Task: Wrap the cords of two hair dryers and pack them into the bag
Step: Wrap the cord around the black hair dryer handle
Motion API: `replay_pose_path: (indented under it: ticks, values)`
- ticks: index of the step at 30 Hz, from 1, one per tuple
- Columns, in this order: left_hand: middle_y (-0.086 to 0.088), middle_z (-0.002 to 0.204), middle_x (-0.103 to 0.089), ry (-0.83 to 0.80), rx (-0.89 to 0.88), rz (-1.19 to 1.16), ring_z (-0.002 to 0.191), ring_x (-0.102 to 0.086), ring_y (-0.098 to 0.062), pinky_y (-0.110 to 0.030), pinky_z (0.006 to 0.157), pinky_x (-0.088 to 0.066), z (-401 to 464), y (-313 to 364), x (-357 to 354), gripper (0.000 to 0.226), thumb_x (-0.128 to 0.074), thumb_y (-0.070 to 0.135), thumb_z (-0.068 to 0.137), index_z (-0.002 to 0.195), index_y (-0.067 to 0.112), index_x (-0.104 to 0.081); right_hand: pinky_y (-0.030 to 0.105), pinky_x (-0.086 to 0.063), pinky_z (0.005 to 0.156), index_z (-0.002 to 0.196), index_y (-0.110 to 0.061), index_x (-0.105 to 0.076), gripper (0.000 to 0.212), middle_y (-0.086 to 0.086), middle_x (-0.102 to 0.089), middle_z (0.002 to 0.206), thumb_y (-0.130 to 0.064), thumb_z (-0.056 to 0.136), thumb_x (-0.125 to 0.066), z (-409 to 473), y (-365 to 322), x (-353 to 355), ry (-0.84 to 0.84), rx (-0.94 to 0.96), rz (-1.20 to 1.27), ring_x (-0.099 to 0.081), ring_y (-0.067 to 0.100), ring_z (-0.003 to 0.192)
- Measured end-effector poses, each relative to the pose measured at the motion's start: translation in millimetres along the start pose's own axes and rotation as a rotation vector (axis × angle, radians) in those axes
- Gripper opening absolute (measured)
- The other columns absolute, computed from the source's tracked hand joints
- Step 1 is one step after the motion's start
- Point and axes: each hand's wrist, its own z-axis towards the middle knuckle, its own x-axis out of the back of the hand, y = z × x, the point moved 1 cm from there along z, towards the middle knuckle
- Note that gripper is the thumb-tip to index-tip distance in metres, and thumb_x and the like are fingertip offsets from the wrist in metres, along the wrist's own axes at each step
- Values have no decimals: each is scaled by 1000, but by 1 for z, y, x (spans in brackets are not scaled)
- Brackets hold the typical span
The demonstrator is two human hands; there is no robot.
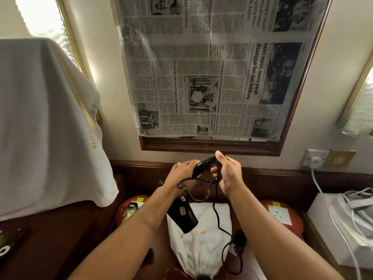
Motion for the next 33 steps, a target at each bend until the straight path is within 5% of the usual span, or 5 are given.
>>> replay_pose_path:
  ticks: [7,14,22,29,33]
  values:
    - [0,119,-62,179,4,-25,109,-60,-23,-37,86,-47,5,4,6,39,-58,38,91,126,24,-47,22,-38,45,98,-7,-59,10,10,-62,75,-17,96,-56,-6,-9,16,-240,-45,-98,-44,14,47]
    - [-4,109,-61,279,25,32,100,-61,-24,-36,76,-48,20,3,35,39,-55,40,94,125,18,-45,24,-44,58,95,-17,-55,3,-1,-59,79,-20,96,-55,-26,12,28,-195,190,-896,-53,11,65]
    - [-4,103,-61,248,-36,164,95,-62,-23,-32,68,-46,16,0,44,41,-53,45,94,123,18,-47,24,-46,85,149,-23,-27,57,-2,-53,110,-20,98,-53,-31,4,33,-83,171,-742,-52,9,99]
    - [-5,116,-60,195,-26,218,105,-60,-24,-37,81,-49,13,8,38,51,-38,57,96,133,22,-44,26,-42,60,91,-9,-63,21,4,-63,85,-17,99,-45,-24,-6,35,-119,321,-1106,-60,22,79]
    - [-6,122,-59,171,-26,286,112,-58,-24,-37,90,-47,11,4,36,55,-39,56,96,141,25,-39,29,-43,58,73,-7,-61,36,4,-61,68,-29,99,-50,-28,-11,37,-216,380,-1211,-58,19,64]
